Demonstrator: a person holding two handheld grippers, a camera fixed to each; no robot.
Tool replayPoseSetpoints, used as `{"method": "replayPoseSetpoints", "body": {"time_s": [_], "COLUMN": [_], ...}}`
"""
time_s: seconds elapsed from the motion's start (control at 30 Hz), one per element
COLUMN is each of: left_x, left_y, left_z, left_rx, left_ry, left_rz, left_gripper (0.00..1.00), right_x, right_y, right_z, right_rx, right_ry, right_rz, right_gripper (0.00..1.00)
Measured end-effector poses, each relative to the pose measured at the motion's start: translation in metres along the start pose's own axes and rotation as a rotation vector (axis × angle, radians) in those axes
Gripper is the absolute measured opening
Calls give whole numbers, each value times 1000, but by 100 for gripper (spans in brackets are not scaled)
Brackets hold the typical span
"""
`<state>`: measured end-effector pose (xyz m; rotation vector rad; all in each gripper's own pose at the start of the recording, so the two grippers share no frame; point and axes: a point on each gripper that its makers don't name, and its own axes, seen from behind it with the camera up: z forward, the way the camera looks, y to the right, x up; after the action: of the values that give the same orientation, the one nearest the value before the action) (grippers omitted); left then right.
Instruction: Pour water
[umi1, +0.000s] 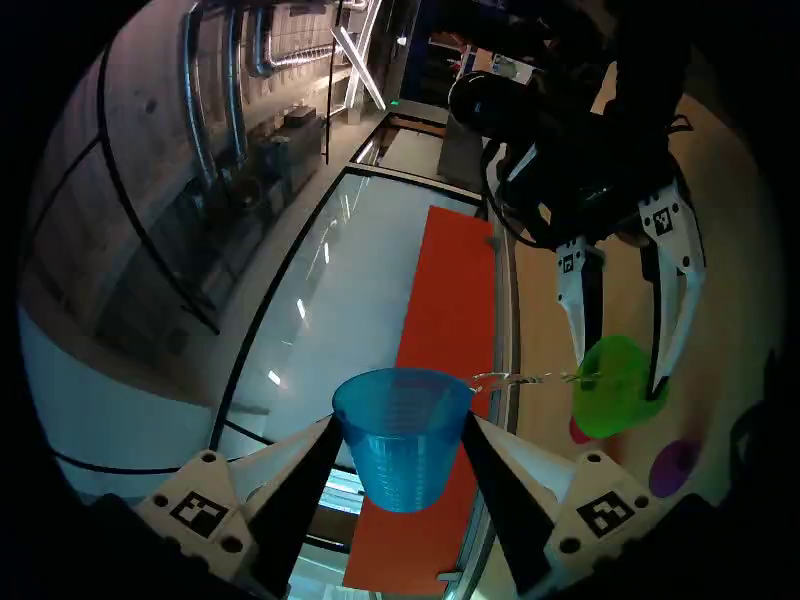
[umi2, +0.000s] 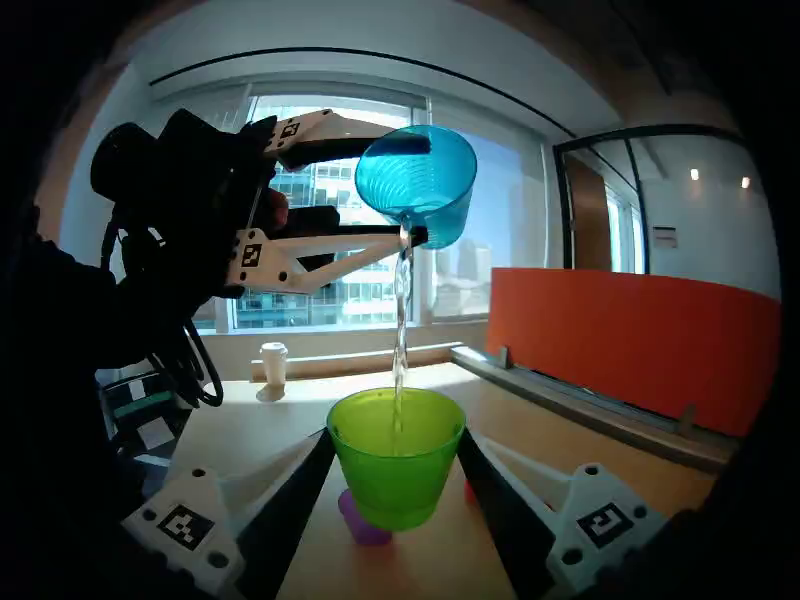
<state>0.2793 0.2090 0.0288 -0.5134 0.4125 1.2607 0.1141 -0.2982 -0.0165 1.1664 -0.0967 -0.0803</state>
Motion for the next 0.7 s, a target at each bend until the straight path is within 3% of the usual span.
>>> {"method": "replayPoseSetpoints", "body": {"time_s": [0.7], "left_x": [3], "left_y": [-4], "left_z": [-4], "left_rx": [3], "left_ry": [-3], "left_rz": [62], "left_gripper": [85], "right_x": [2], "right_y": [0], "right_z": [0], "right_rx": [-4], "right_ry": [3], "right_rz": [-1], "right_gripper": [90]}}
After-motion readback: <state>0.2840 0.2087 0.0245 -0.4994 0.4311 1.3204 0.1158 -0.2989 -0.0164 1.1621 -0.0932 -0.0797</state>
